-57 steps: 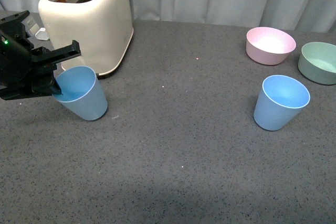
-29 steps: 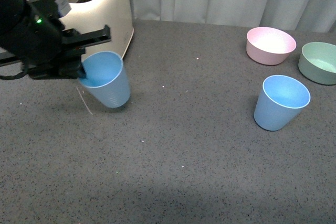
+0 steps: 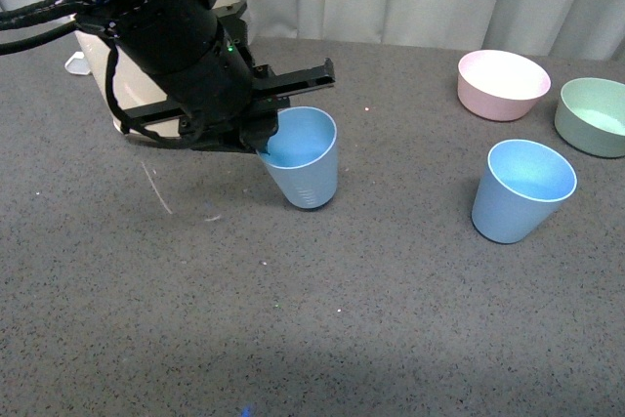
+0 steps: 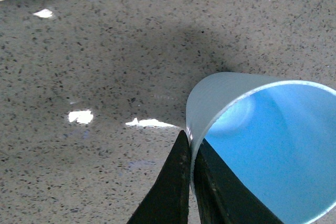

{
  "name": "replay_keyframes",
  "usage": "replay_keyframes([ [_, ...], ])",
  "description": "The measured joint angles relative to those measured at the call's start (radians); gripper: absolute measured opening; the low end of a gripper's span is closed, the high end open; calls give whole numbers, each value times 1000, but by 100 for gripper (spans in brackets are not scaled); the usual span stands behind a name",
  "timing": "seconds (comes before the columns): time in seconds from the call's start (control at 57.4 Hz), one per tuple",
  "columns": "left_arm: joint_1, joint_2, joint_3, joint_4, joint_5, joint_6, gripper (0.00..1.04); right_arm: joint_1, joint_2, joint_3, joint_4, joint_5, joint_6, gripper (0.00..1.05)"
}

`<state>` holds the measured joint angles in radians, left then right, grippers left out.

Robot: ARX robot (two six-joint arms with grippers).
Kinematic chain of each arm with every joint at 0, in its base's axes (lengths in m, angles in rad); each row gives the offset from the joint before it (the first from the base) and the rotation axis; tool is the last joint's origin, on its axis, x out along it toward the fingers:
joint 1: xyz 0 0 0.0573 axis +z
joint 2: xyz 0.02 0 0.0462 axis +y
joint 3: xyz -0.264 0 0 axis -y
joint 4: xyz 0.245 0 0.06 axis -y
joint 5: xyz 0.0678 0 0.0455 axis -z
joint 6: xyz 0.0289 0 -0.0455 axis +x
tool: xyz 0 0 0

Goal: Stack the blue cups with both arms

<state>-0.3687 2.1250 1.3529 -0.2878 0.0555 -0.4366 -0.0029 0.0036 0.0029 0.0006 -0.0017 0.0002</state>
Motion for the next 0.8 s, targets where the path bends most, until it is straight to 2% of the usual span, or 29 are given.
replay_keyframes([
  [0.349,-26,24,39,-50,-25,-11,4,0,0,0,0,0,0,95],
  [0.506,-26,24,43,-59,-26,-14,27,0,0,0,0,0,0,95],
  [0.663,-31,-4,39,-25,-20,-22,62,0,0,0,0,0,0,95],
  [0.802,-33,-65,10,24,-18,-24,84,0,0,0,0,0,0,95],
])
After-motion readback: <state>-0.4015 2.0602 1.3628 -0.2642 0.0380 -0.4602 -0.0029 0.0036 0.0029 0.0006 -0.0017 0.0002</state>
